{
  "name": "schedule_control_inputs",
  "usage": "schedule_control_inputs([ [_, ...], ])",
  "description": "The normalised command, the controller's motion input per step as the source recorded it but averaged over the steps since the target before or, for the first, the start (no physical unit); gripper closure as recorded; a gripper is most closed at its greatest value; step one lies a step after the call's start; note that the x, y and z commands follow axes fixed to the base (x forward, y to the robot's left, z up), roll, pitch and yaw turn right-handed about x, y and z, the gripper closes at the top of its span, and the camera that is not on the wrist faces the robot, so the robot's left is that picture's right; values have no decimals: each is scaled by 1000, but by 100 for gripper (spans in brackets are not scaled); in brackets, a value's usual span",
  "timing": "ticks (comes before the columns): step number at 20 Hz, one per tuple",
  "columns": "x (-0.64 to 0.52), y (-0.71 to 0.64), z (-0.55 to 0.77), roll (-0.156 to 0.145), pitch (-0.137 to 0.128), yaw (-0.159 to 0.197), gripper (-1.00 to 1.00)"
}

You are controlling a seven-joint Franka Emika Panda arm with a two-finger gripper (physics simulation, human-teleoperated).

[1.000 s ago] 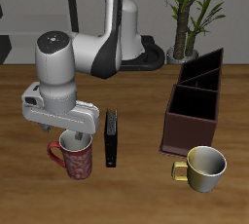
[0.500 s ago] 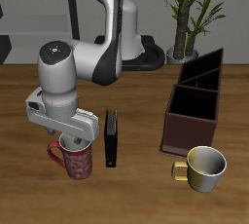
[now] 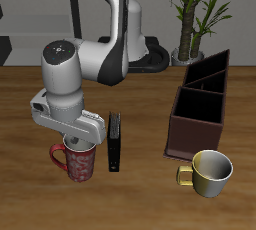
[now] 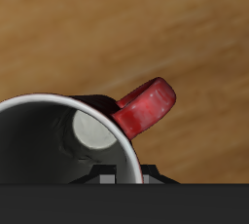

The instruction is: Place the red mug into the left desk caddy's right compartment

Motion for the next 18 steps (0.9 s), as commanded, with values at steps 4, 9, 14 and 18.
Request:
schedule_control_inputs([
  [4,-25,-2,166,-9,-32,7,100],
  [9,-125,-73,477,-29,-48,11,100],
  [14,-286,-19,792,-43,-109,57,100],
  [18,-447,5,967,-21,-118,22,100],
])
